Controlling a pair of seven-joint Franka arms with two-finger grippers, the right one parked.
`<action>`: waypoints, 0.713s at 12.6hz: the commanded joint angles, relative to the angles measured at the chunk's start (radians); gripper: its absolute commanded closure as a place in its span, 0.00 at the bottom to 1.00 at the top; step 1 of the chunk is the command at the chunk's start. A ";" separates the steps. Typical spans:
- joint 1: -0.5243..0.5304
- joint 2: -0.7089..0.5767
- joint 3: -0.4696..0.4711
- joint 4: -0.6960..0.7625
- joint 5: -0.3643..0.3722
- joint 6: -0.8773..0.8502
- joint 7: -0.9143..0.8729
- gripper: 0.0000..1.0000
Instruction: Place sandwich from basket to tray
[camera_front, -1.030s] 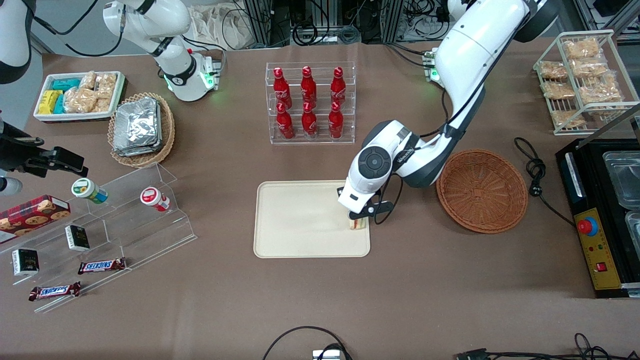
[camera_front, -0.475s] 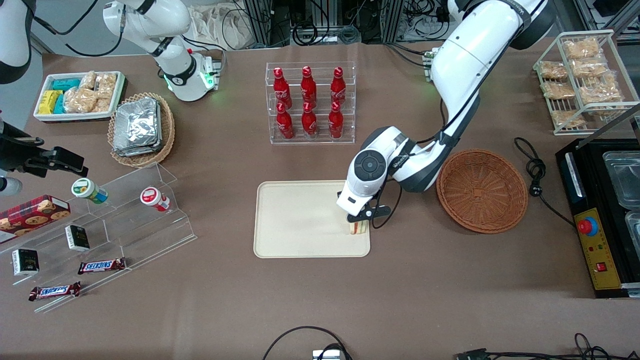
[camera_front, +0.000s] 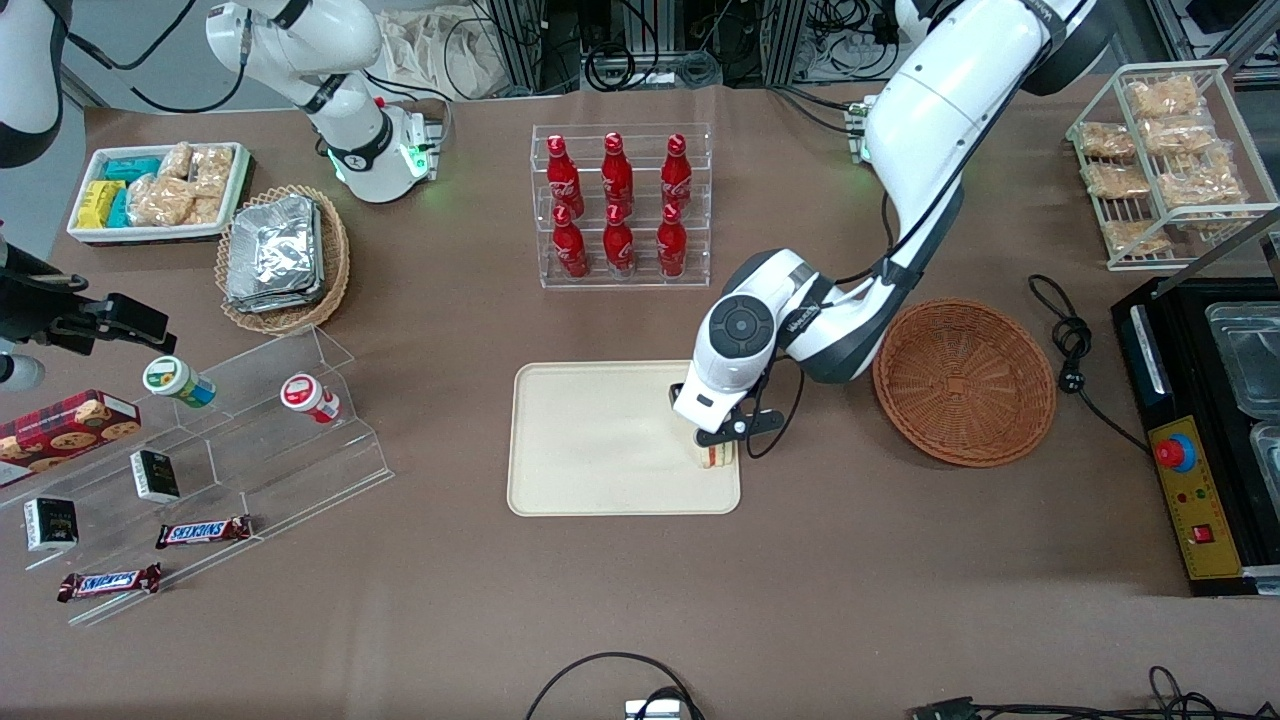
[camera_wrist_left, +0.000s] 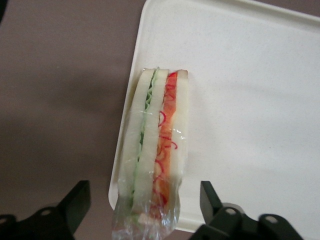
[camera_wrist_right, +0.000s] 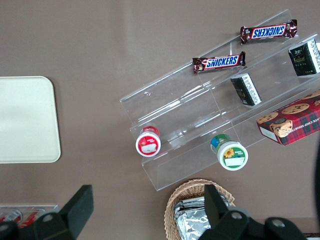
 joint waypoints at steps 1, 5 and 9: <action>0.005 -0.174 0.007 -0.146 0.015 -0.017 -0.010 0.00; 0.075 -0.447 0.004 -0.383 -0.012 -0.006 0.162 0.00; 0.190 -0.552 0.010 -0.305 -0.165 -0.235 0.435 0.00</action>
